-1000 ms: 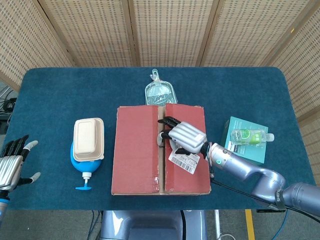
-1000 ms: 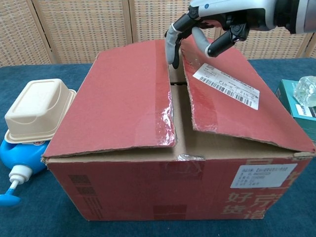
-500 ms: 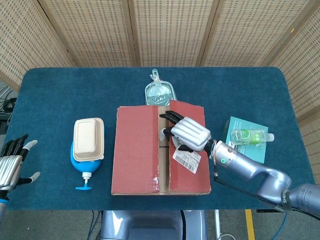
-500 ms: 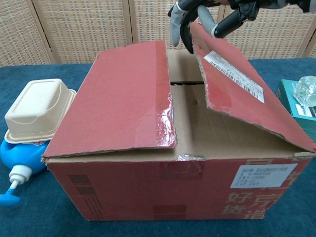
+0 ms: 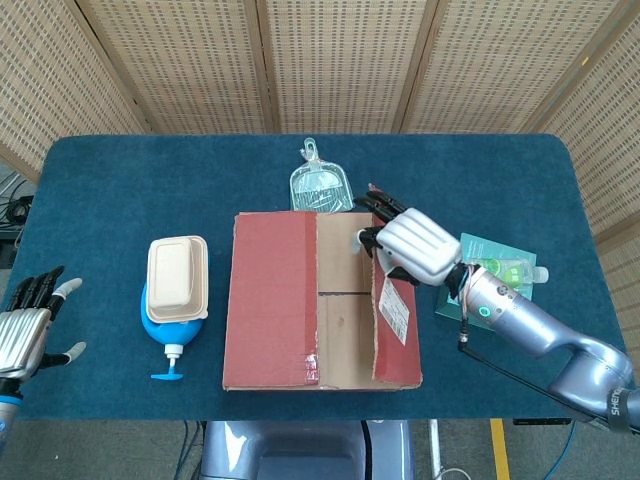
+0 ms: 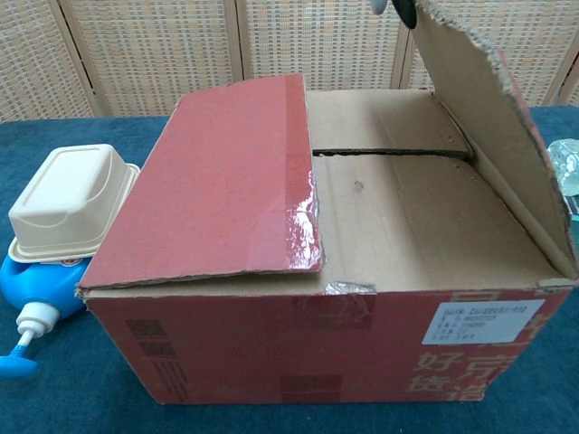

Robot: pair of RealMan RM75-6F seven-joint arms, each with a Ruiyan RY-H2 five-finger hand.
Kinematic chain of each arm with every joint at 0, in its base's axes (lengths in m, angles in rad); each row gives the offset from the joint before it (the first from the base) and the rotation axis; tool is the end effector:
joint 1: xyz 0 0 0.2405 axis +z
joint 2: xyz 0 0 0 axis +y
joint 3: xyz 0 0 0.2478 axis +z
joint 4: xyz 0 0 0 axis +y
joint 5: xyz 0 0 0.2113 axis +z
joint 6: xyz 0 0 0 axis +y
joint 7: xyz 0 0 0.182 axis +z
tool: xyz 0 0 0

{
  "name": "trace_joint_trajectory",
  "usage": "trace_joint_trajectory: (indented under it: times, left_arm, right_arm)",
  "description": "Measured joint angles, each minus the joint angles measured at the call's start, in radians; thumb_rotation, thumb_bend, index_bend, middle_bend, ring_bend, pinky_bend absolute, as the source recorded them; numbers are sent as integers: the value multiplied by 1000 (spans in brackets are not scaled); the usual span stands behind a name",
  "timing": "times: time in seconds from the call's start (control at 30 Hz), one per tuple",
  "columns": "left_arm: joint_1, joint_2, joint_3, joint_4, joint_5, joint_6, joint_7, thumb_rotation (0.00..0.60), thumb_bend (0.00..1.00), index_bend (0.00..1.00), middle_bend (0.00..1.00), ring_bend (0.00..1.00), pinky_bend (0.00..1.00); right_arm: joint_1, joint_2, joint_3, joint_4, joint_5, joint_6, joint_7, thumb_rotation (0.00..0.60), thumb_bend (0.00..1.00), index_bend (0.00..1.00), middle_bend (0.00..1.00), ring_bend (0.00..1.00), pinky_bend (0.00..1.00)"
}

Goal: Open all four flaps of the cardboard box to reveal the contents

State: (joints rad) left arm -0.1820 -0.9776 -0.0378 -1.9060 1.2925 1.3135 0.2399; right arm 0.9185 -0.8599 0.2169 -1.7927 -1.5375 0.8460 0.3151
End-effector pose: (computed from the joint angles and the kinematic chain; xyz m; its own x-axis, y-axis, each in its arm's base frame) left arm -0.2767 0.2328 0.1477 0.4427 0.1902 0.8763 0.8877 0.0450 -0.4582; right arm -0.0352 -0.3803 0.1392 0.4474 -0.1909 0.8737 -0.6976 -0.6858 0.2074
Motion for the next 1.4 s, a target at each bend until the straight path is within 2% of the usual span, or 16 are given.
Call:
trace_joint_trajectory:
  times: [0.47,0.93,1.03,1.13,1.23,1.4]
  left_arm:
    - [-15,-9,-2,-1,10,-12,2,600,223,145,0,0,0]
    - [-15,-13,2,1,16,-10,1,600,223,145,0,0,0]
    - [-14,-10,2,2,18,-9,-2,600,224,145,0,0,0]
    - [-13,-8,2,2,23,-5,-5,600,223,145,0,0,0]
    - [-16,-3,4,6,36,-6,0,600,223,145,0,0,0]
    - [-37,20,1,15,89,-16,1,600,223,109,0,0,0]
  right_arm:
    - [-108,155,-6,-3,39,49,1,600,1000,398,530,44,0]
    - [-193,178,-41,44,31,78,65,600,1000,398,521,44,0]
    - [-205,162,-52,62,27,78,68,600,999,398,475,44,0]
    - [-215,149,-55,68,23,89,79,600,951,379,397,34,0]
    - [-230,136,-57,68,13,117,90,600,884,300,306,4,0]
    - [-261,116,-64,63,7,152,88,600,877,165,170,0,0]
